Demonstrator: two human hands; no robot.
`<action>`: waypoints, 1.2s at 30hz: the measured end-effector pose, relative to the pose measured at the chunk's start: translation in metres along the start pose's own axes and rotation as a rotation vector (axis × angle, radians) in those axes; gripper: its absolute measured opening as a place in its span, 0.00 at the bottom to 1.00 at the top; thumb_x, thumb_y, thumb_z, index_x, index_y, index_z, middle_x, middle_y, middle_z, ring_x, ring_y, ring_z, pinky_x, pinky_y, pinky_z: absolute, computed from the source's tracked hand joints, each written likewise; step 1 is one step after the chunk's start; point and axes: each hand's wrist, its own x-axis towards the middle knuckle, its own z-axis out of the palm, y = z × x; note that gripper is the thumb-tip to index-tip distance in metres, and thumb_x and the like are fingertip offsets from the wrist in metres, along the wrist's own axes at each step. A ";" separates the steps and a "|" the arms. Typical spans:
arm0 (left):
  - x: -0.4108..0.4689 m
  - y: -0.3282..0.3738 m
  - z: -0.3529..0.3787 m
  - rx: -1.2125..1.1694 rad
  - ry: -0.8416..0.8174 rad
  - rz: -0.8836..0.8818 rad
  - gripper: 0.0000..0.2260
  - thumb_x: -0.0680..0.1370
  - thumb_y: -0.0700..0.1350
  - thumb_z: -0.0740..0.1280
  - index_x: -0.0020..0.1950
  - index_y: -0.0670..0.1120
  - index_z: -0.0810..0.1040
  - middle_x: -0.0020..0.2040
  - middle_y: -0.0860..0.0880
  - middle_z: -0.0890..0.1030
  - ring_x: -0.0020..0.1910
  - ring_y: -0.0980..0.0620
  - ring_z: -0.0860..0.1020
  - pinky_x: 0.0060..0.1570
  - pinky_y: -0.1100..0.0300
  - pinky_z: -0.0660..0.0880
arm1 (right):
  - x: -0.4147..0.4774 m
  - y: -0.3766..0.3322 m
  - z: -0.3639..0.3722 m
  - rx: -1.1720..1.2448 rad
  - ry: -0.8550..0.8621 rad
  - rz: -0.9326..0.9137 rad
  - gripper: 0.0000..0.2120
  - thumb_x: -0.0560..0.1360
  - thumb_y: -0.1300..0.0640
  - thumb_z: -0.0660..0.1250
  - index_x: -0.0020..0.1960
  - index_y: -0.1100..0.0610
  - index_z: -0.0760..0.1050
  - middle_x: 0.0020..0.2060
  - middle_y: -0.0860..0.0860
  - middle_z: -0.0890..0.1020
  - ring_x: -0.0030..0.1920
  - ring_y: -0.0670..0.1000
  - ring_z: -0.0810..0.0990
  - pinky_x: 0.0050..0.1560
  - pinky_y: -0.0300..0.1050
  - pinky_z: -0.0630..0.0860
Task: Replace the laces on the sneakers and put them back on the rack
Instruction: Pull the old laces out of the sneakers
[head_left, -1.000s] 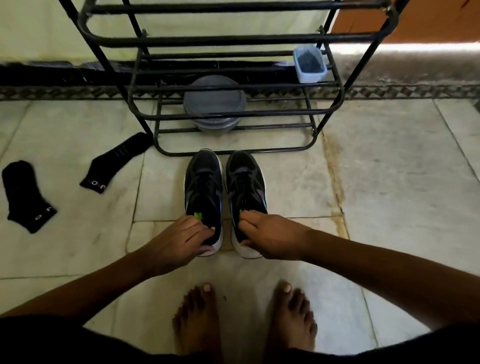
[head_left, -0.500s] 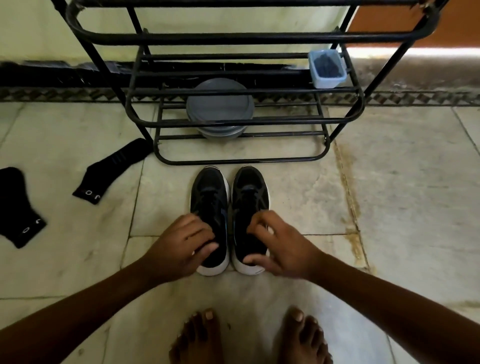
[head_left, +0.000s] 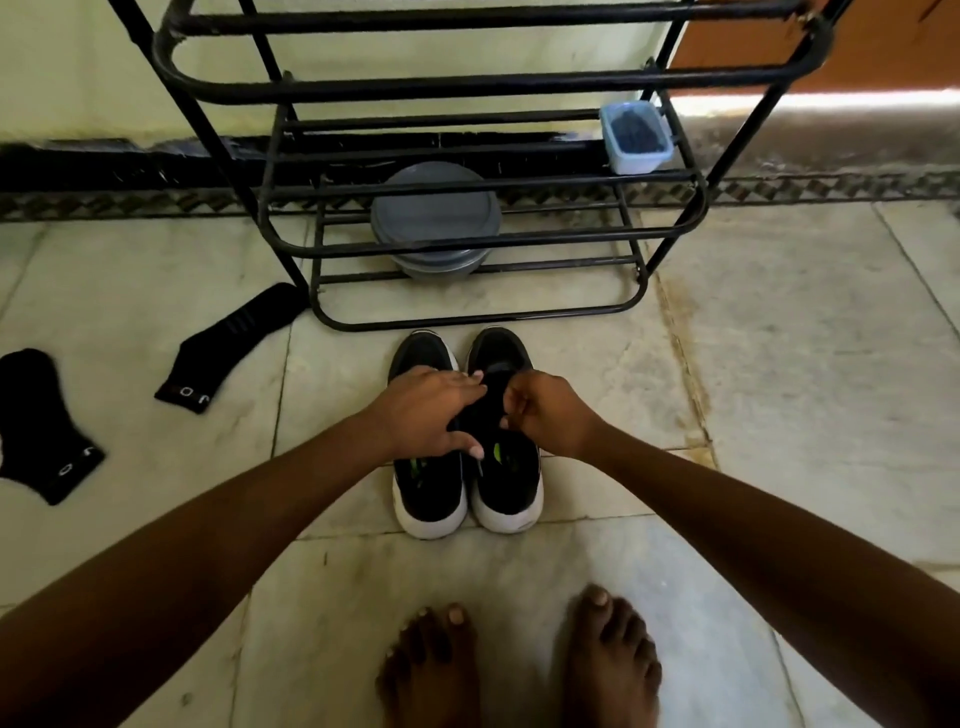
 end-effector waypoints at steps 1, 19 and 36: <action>0.000 0.001 -0.002 0.004 -0.013 -0.006 0.44 0.73 0.74 0.63 0.81 0.49 0.61 0.82 0.49 0.60 0.80 0.52 0.61 0.76 0.50 0.60 | 0.000 0.000 0.002 0.026 0.006 0.016 0.10 0.72 0.63 0.76 0.40 0.54 0.75 0.39 0.50 0.80 0.41 0.50 0.78 0.45 0.40 0.71; 0.020 0.026 -0.003 0.109 -0.026 -0.108 0.53 0.63 0.84 0.57 0.73 0.45 0.68 0.67 0.44 0.78 0.61 0.43 0.80 0.55 0.46 0.79 | -0.010 -0.018 -0.090 -0.470 0.436 -0.284 0.24 0.67 0.69 0.68 0.61 0.57 0.71 0.37 0.54 0.80 0.32 0.59 0.77 0.35 0.48 0.77; 0.019 0.063 -0.007 -0.779 0.401 -0.559 0.06 0.70 0.37 0.76 0.38 0.45 0.81 0.36 0.55 0.80 0.36 0.63 0.77 0.36 0.77 0.70 | -0.052 0.015 0.018 -0.082 0.168 0.062 0.23 0.70 0.47 0.74 0.59 0.54 0.72 0.50 0.53 0.73 0.44 0.54 0.77 0.43 0.45 0.76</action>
